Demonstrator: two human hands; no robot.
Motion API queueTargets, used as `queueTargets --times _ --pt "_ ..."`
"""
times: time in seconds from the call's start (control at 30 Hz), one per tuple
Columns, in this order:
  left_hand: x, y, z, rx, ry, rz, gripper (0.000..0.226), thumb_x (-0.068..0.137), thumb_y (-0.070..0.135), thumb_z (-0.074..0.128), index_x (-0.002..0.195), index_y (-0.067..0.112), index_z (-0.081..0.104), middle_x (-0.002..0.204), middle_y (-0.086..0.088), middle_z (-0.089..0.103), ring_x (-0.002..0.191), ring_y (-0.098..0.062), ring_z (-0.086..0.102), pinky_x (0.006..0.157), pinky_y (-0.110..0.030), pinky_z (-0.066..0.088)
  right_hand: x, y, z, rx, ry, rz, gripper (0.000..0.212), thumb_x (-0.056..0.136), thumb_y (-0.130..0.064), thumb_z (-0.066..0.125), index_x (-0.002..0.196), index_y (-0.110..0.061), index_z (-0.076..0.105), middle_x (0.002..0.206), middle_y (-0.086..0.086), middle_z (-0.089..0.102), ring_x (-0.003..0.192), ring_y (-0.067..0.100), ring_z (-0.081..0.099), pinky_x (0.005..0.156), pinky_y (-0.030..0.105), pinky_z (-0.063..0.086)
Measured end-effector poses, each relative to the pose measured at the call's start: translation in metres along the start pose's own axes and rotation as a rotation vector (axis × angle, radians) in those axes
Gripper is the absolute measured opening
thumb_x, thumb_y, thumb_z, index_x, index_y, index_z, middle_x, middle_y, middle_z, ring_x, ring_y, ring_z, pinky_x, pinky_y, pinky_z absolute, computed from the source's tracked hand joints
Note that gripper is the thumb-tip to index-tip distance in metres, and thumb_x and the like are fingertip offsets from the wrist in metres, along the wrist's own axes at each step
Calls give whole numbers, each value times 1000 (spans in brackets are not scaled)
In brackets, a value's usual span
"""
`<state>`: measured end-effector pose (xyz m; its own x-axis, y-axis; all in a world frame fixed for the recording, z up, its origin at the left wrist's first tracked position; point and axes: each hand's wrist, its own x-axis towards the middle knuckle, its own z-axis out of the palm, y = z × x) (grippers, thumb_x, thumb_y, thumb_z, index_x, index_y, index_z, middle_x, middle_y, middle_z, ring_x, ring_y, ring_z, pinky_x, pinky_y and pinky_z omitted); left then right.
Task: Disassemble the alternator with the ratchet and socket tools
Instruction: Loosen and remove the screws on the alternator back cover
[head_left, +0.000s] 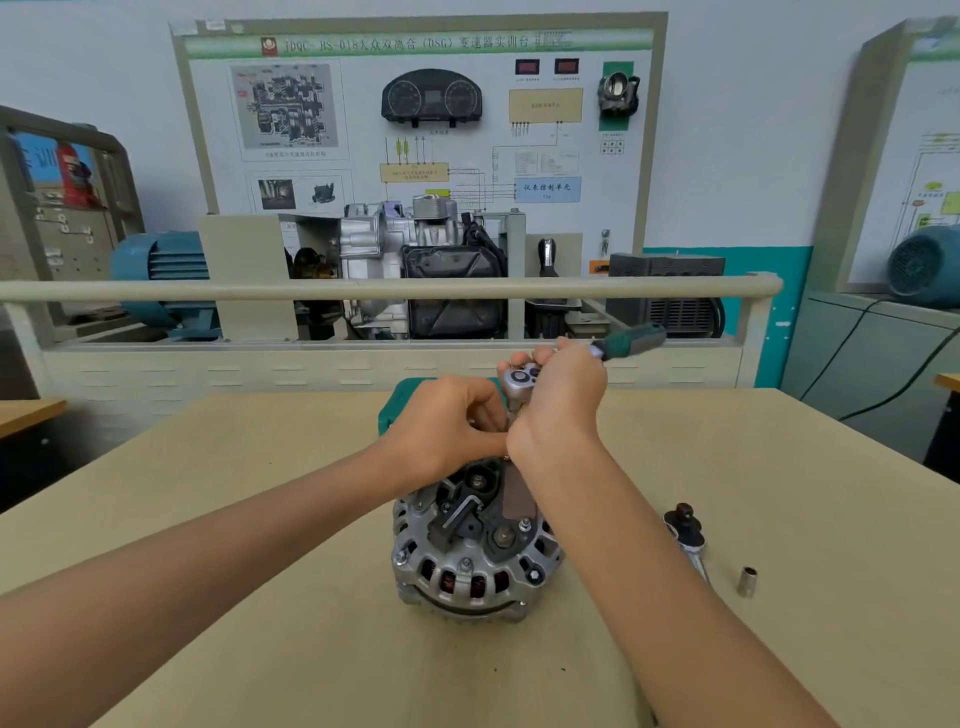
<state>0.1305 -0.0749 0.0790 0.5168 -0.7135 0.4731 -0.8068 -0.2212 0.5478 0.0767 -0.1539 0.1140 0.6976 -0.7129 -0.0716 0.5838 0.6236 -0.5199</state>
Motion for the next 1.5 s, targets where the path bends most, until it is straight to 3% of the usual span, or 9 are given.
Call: queueTargets --times 0.17,0.37,0.53,0.7,0.87,0.97,1.03,1.23,1.5 --pt "-4 -4 -9 -112 -173 2 10 84 7 65 92 2 68 90 -1 70 81 0 63 76 -9 43 4 -2 5 -82 -57 105 26 97 -5 26 78 -15 41 52 0 37 42 12 30 42 19 30" --pt "-4 -9 -9 -198 -147 -64 22 80 6 70 84 -15 63 79 -21 63 75 -18 53 77 -32 46 5 -11 8 -279 -282 303 26 99 -10 31 76 -13 44 34 -6 34 25 7 32 35 9 32" --pt "-4 -6 -3 -160 18 -59 15 69 -12 71 68 3 70 51 16 62 51 10 56 55 -5 42 -10 10 6 -330 -133 -100 23 101 -12 33 82 -16 45 54 -3 37 31 3 36 36 16 33" --pt "-3 1 1 -17 59 0 19 70 -11 63 67 7 68 52 19 56 50 12 53 50 -4 38 -16 14 -3 -144 -45 -242 25 102 -12 27 82 -24 38 45 -5 49 38 1 43 41 16 40" --pt "1 2 -3 -57 -131 -5 3 79 4 69 77 2 70 80 -10 71 75 -11 64 74 -21 50 4 -4 3 -279 -181 52 16 96 -3 34 86 -13 43 48 -3 34 29 6 31 38 16 30" --pt "2 0 -3 -129 -181 -20 17 82 4 68 73 18 70 85 -1 73 77 1 64 76 -13 49 15 -24 3 -475 -394 345 17 97 -9 38 82 -12 47 37 -9 29 27 4 28 32 11 27" --pt "3 2 -2 -123 -174 -34 3 79 6 70 82 6 72 89 -7 72 79 -5 65 80 -20 51 16 -27 2 -512 -446 382 20 98 -11 39 80 -11 49 36 -10 29 27 2 28 31 11 27" --pt "4 6 5 -20 20 7 9 68 -12 67 69 -2 69 49 19 56 45 15 50 49 -1 33 -8 10 -12 -187 -32 -287 21 100 -12 32 82 -19 39 62 -2 38 34 1 41 39 17 38" --pt "3 2 -1 -132 -138 -29 15 80 1 67 95 -3 69 92 -9 72 82 -8 67 76 -12 50 12 -4 1 -185 -74 -16 24 95 1 29 83 -14 43 65 2 34 47 11 32 43 21 32"
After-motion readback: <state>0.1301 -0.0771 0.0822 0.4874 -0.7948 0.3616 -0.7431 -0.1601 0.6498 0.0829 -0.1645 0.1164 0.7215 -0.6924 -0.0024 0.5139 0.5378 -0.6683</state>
